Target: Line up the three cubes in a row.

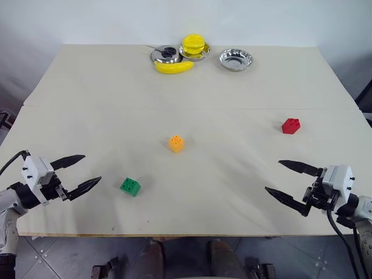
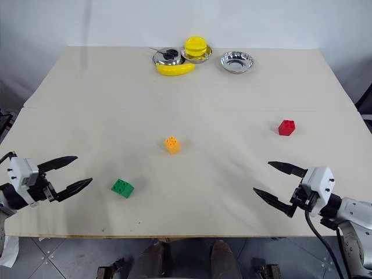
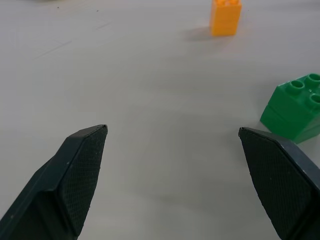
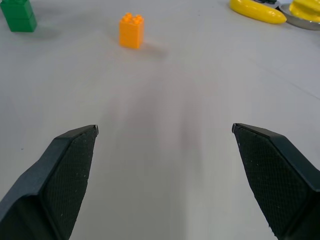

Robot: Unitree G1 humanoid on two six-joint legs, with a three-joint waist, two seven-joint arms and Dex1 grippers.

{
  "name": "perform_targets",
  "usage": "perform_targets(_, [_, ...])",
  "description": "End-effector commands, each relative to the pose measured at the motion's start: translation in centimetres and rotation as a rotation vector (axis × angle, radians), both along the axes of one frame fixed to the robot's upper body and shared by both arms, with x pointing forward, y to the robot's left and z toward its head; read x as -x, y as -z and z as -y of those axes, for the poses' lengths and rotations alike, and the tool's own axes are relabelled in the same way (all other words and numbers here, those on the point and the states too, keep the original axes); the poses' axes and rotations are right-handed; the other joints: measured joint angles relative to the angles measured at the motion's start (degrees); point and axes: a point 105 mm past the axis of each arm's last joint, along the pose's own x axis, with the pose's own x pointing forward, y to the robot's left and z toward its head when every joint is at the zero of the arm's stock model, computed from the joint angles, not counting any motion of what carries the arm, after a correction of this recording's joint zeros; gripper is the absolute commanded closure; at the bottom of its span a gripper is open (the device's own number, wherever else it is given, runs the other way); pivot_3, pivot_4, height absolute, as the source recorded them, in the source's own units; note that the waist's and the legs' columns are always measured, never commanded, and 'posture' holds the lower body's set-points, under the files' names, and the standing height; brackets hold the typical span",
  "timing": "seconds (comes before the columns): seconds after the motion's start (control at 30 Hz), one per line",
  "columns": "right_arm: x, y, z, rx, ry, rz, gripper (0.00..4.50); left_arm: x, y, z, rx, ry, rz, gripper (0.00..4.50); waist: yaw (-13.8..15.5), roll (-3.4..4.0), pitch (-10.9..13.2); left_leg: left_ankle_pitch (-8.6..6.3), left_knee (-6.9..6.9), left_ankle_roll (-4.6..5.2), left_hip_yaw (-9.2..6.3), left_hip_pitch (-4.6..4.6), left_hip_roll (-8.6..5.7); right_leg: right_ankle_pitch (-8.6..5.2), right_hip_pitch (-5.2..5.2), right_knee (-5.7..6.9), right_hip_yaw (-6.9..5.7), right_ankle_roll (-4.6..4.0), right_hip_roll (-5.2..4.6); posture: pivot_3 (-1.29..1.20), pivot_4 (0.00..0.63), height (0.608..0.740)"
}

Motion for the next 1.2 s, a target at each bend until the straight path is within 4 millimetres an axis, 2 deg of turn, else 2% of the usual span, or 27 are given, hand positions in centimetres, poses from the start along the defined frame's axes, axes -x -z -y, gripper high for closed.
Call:
perform_targets(0.03, [-0.3, -0.7, 0.5, -0.05, 0.069, 0.052, 0.0, -0.1, -1.3, 0.4, 0.021, 0.015, 0.047, 0.03, 0.02, 0.0, 0.0, 0.0, 0.0, 0.0, 0.0, 0.0, 0.0, 0.0, 0.0, 0.01, 0.0, 0.0, 0.0, 0.0, 0.15, 0.74])
perform_targets(0.1, [-0.6, -1.1, 1.0, -0.108, 0.131, 0.074, 0.0, -0.4, -1.8, 0.8, 0.078, 0.029, 0.03, 0.03, 0.02, 0.0, 0.0, 0.0, 0.0, 0.0, 0.0, 0.0, 0.0, 0.0, 0.0, 0.01, 0.0, 0.0, 0.0, 0.0, 0.15, 0.74])
perform_targets(0.2, [-1.3, -1.9, 2.7, -0.203, 0.318, 0.14, 0.0, -0.7, -3.1, 1.9, 0.148, 0.089, 0.036, 0.03, 0.19, 0.0, 0.0, 0.0, 0.05, 0.0, -0.02, -0.01, -0.02, 0.0, 0.0, 0.09, 0.0, 0.0, -0.02, 0.0, 0.15, 0.74])
perform_targets(0.33, [-1.9, -2.0, 6.3, -0.285, 0.661, 0.219, 0.0, -1.4, -4.6, 4.6, 0.134, 0.212, 0.09, 0.03, 0.14, 0.0, -0.01, 0.02, 0.06, -0.04, -0.05, -0.01, -0.03, 0.0, -0.01, 0.15, -0.02, -0.01, -0.03, 0.0, 0.15, 0.74])
perform_targets(0.4, [-2.2, -1.3, 7.4, -0.355, 0.798, 0.22, 0.0, -1.8, -5.5, 6.7, 0.116, 0.304, 0.132, 0.03, 0.07, 0.01, -0.01, 0.03, 0.05, -0.06, -0.05, 0.0, -0.04, 0.0, -0.02, 0.17, -0.01, -0.01, -0.02, 0.0, 0.15, 0.74])
perform_targets(0.43, [-2.5, -0.8, 7.2, -0.388, 0.827, 0.203, 0.0, -1.9, -5.9, 7.8, 0.107, 0.353, 0.15, 0.03, 0.05, 0.0, -0.01, 0.04, 0.03, -0.08, -0.05, 0.0, -0.03, 0.0, -0.04, 0.17, -0.02, -0.02, -0.01, 0.0, 0.15, 0.74])
perform_targets(0.5, [-3.3, -0.6, 6.0, -0.43, 0.805, 0.167, 0.0, -1.9, -6.3, 8.9, 0.118, 0.408, 0.154, 0.03, -0.1, 0.01, -0.01, 0.06, 0.04, -0.11, -0.04, 0.0, -0.03, 0.0, -0.05, 0.21, -0.01, -0.02, 0.0, 0.0, 0.15, 0.74])
perform_targets(0.57, [-4.2, -1.1, 5.5, -0.435, 0.798, 0.15, 0.0, -1.9, -6.3, 9.1, 0.125, 0.417, 0.152, 0.03, -0.81, 0.18, 0.01, 0.13, 0.02, -0.23, 0.01, -0.01, -0.02, 0.0, -0.11, 0.24, 0.04, -0.02, 0.01, 0.0, 0.15, 0.74])
perform_targets(0.7, [-5.6, -1.7, 6.3, -0.428, 0.862, 0.121, 0.0, -2.0, -6.2, 9.0, 0.127, 0.41, 0.147, 0.03, -1.41, 0.32, 0.02, 0.14, -0.04, -0.24, 0.02, 0.01, -0.02, -0.03, -0.17, 0.28, 0.06, -0.06, 0.01, 0.0, 0.15, 0.74])
perform_targets(0.83, [-9.1, -2.5, 7.5, -0.308, 0.956, 0.009, 0.0, -1.9, -6.4, 9.4, 0.178, 0.423, 0.15, 0.03, -1.46, 0.33, 0.02, 0.12, 0.05, -0.21, 0.03, -0.01, -0.05, -0.02, -0.15, 0.3, 0.09, -0.05, -0.01, 0.0, 0.15, 0.74])
perform_targets(0.93, [-11.1, -3.5, 7.8, -0.325, 0.969, -0.017, 0.0, -1.7, -6.1, 9.9, 0.189, 0.444, 0.135, 0.03, -1.44, 0.33, 0.02, 0.06, 0.06, -0.1, -0.01, 0.0, -0.02, -0.03, -0.15, 0.32, 0.06, -0.06, 0.02, 0.0, 0.15, 0.74])
perform_targets(1.1, [-13.9, -3.1, 7.8, -0.323, 0.97, -0.105, 0.0, -1.8, -5.7, 10.5, 0.185, 0.459, 0.123, 0.03, -1.43, 0.32, 0.02, 0.06, 0.06, -0.09, -0.01, -0.05, -0.03, -0.03, -0.17, 0.28, 0.05, -0.07, 0.01, 0.0, 0.15, 0.74])
perform_targets(1.2, [-15.3, -2.1, 7.4, -0.311, 0.972, -0.209, 0.0, -1.7, -5.6, 10.8, 0.183, 0.463, 0.122, 0.03, -1.56, 0.33, 0.02, 0.07, 0.08, -0.1, 0.0, -0.06, -0.04, -0.03, -0.17, 0.28, 0.06, -0.07, 0.0, 0.0, 0.15, 0.74])
